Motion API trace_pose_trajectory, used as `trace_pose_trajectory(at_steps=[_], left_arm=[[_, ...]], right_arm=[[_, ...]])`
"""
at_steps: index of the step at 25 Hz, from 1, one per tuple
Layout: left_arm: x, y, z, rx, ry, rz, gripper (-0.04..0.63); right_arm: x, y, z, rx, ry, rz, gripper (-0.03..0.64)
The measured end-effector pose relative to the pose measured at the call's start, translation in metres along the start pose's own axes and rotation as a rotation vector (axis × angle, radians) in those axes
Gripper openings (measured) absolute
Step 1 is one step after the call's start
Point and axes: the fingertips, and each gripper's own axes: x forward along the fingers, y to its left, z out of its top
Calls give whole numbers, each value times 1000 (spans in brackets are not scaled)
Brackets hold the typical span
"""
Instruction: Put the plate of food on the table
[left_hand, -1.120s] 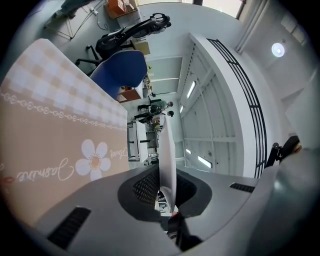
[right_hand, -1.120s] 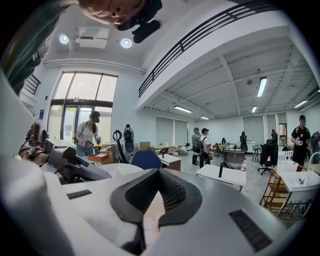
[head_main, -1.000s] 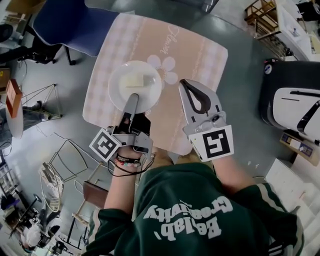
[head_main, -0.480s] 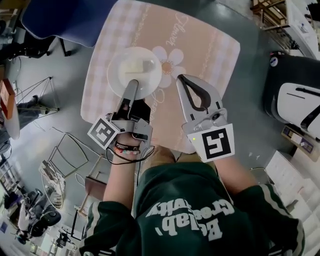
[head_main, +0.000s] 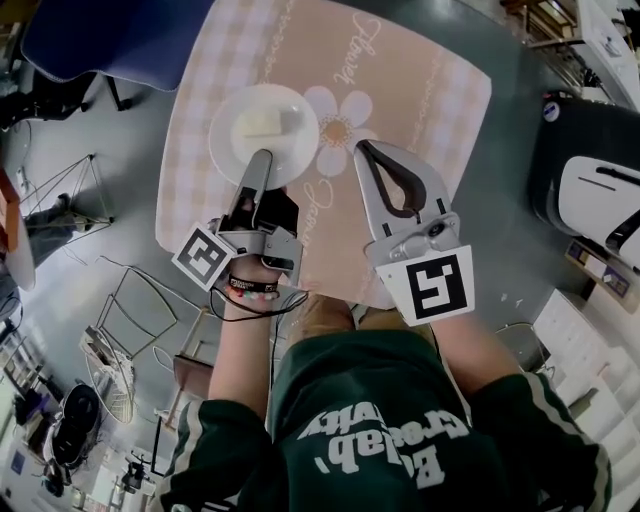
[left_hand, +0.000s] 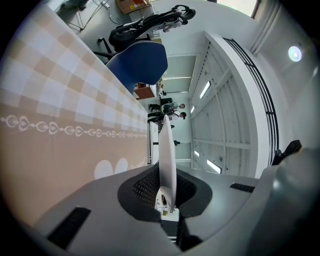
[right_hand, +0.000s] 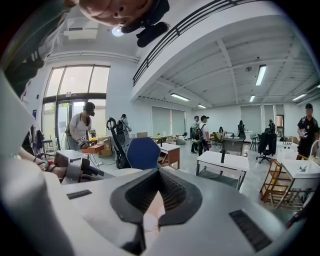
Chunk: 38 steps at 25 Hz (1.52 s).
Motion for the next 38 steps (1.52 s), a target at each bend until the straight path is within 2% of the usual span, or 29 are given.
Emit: trace_pose_trajectory(at_steps=[21, 38], left_arm=[[26, 74, -10, -6, 68, 73, 22], [41, 109, -11, 3, 102, 159, 25]], right_arm=[[26, 1, -54, 56, 71, -28, 14], [35, 6, -62, 99, 79, -32, 14]])
